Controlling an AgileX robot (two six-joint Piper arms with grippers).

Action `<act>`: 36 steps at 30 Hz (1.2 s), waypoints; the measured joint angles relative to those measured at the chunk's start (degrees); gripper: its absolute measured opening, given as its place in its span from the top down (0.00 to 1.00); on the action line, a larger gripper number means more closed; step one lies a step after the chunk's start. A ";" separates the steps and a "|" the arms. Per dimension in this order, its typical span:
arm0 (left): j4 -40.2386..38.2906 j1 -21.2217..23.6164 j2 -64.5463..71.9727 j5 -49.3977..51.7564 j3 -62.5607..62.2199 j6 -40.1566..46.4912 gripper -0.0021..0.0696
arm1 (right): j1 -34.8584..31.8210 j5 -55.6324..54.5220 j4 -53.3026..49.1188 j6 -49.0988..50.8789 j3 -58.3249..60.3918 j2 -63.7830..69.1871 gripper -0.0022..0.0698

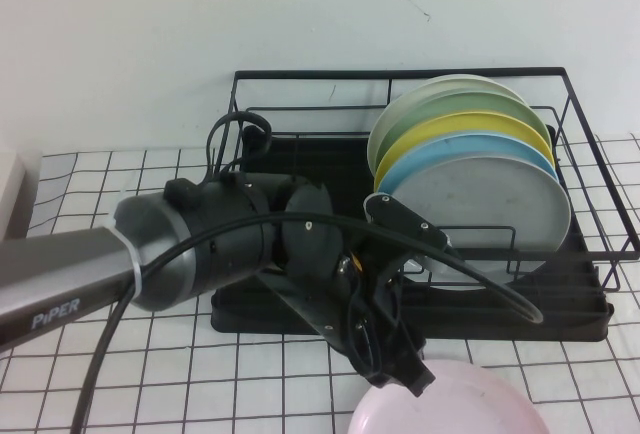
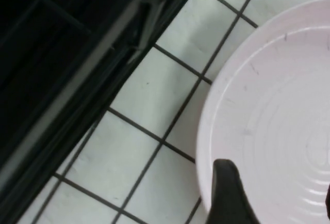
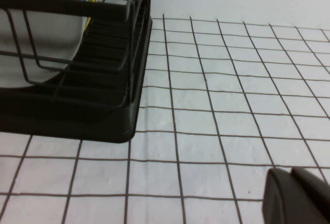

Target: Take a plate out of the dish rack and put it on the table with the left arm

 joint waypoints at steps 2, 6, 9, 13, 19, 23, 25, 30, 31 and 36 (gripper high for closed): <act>1.24 0.00 0.00 0.38 -0.62 0.05 0.46 | 0.00 0.00 0.00 0.00 0.00 0.00 0.97; 3.77 0.00 -0.86 1.02 -2.65 0.05 0.55 | 0.00 0.00 0.00 0.00 0.00 0.00 0.97; 4.66 0.00 -3.65 0.76 -3.36 0.15 0.78 | 0.00 0.00 0.00 0.00 0.00 0.00 0.97; 5.04 0.00 -8.18 -0.68 -3.46 0.34 0.93 | 0.00 0.00 0.00 0.00 0.00 0.00 0.97; 5.06 0.00 -16.10 -2.92 -2.28 0.34 0.97 | 0.00 0.00 0.00 0.00 0.00 0.00 0.97; 4.95 0.00 -24.12 -8.68 4.53 0.23 0.97 | 0.00 0.00 0.00 0.00 0.00 0.00 0.97; 4.95 0.00 -28.67 -13.92 9.44 0.12 0.97 | 0.00 0.00 0.00 0.00 0.00 0.00 0.97; 4.88 0.00 -41.52 -24.75 23.20 0.03 0.97 | 0.00 0.00 0.00 0.00 0.00 0.00 0.97; 4.72 0.00 -43.33 -25.59 25.04 0.03 0.97 | 0.00 0.00 0.00 0.00 0.00 0.00 0.97; 3.36 0.00 -51.71 -26.79 33.78 0.03 0.97 | 0.00 0.00 0.00 0.00 0.00 0.00 0.97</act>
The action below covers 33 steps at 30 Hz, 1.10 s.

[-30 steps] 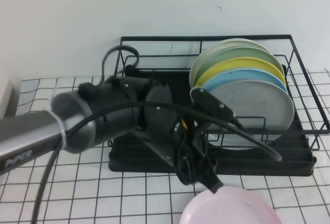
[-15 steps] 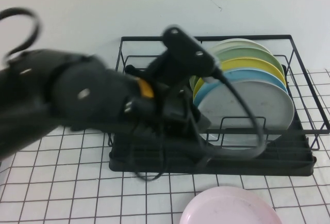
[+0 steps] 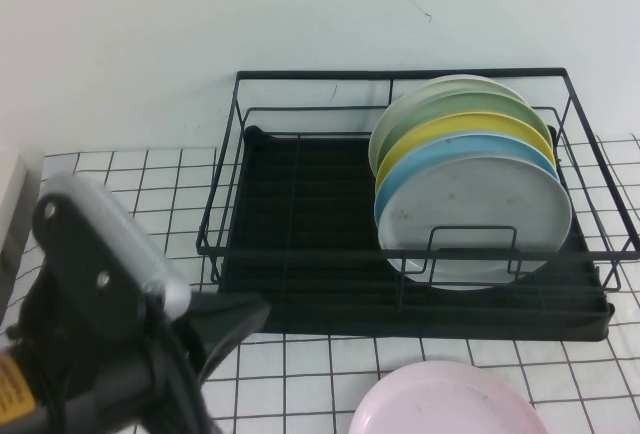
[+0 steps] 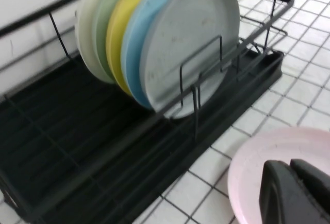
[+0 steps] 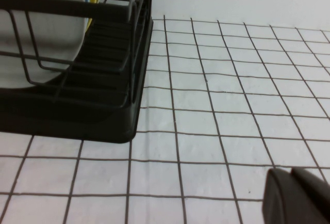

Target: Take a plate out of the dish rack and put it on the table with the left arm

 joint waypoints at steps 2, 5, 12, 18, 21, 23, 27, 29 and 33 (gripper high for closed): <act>-0.78 0.00 -1.52 0.01 2.18 0.00 0.97 | 0.00 0.00 0.00 0.00 0.00 0.00 0.97; -0.89 0.00 -3.11 -0.11 3.98 0.35 0.97 | 0.00 0.00 0.00 0.00 0.00 0.00 0.97; -0.51 0.00 -7.70 -4.49 7.96 2.84 0.97 | 0.00 0.00 0.00 0.00 0.00 0.00 0.97; 6.36 1.51 -21.64 -12.25 18.00 -0.90 0.97 | 0.00 0.00 0.00 0.00 0.00 0.00 0.97; 7.76 7.17 -29.30 -14.26 23.36 -3.60 0.97 | 0.00 0.00 0.00 0.00 0.00 0.00 0.97; 8.19 12.15 -33.78 -14.10 26.38 -4.64 0.97 | 0.00 0.00 0.00 0.00 0.00 0.00 0.97; 9.89 23.98 -40.66 -11.78 29.53 -7.01 0.97 | 0.00 0.00 0.00 0.00 0.00 0.00 0.97; 10.13 30.13 -43.55 -10.41 30.28 -7.78 0.97 | 0.00 0.00 0.00 0.00 0.00 0.00 0.97; 10.22 39.25 -48.53 -8.37 32.99 -8.86 0.97 | 0.00 0.00 0.00 0.00 0.00 0.00 0.97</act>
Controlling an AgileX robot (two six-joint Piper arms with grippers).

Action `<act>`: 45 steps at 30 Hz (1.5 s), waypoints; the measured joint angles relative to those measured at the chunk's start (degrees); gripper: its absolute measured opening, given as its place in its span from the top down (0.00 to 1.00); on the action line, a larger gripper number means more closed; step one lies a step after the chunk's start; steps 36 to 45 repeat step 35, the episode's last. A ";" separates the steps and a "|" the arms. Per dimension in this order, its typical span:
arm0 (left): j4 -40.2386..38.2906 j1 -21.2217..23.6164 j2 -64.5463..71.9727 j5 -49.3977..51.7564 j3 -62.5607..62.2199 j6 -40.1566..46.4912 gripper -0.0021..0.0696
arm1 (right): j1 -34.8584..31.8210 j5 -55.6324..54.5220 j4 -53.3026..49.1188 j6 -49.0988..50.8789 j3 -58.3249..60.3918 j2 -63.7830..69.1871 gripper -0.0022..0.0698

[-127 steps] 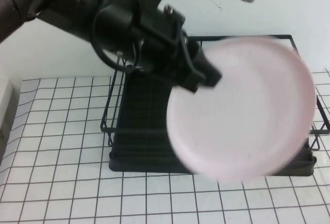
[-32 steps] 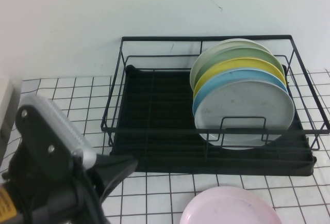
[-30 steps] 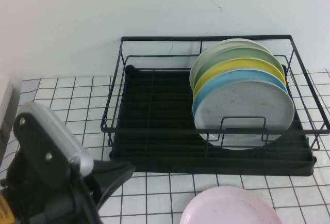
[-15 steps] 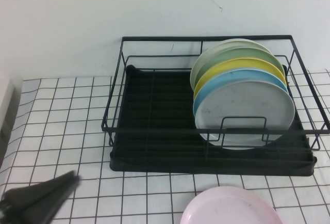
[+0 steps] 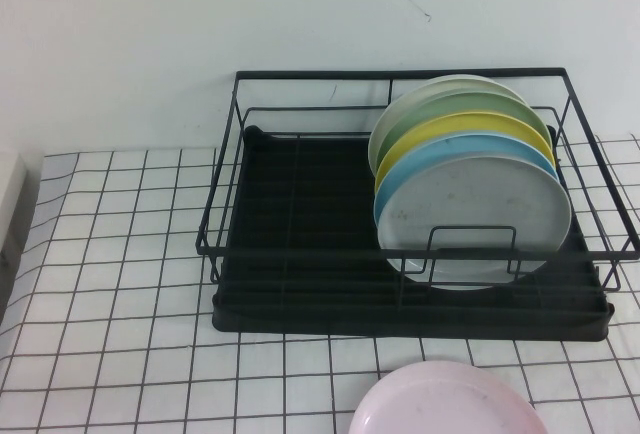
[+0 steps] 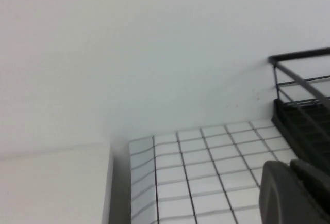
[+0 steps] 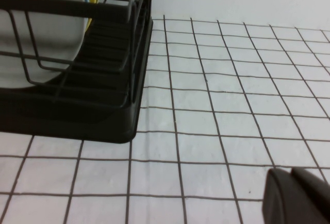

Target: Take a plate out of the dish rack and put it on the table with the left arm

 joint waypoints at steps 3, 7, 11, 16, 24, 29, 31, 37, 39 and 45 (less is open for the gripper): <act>-0.13 3.16 -1.18 0.50 2.80 -0.83 0.97 | 0.00 0.00 0.00 0.00 0.00 0.00 0.97; -0.65 5.54 -1.27 2.94 4.69 -3.67 0.97 | 0.00 0.00 0.00 0.00 0.00 0.00 0.97; -0.24 8.29 -1.39 10.42 4.69 -5.59 0.97 | 0.00 0.00 0.00 0.00 0.00 0.00 0.97; 0.38 9.97 -1.39 13.56 4.57 -6.11 0.97 | 0.00 0.00 0.00 0.00 0.00 0.00 0.97; 0.60 9.97 -1.39 13.65 4.57 -6.26 0.97 | 0.00 0.00 0.00 0.00 0.00 0.00 0.97; 0.60 9.97 -1.39 13.78 4.48 -6.24 0.97 | 0.00 0.00 0.00 0.00 0.00 0.00 0.97; 0.60 9.97 -1.39 13.78 4.48 -6.24 0.97 | 0.00 0.00 0.00 0.00 0.00 0.00 0.97; 0.60 9.97 -1.39 13.78 4.48 -6.24 0.97 | 0.00 0.00 0.00 0.00 0.00 0.00 0.97; 0.60 9.97 -1.39 13.78 4.48 -6.24 0.97 | 0.00 0.00 0.00 0.00 0.00 0.00 0.97; 0.60 9.97 -1.39 13.78 4.48 -6.24 0.97 | 0.00 0.00 0.00 0.00 0.00 0.00 0.97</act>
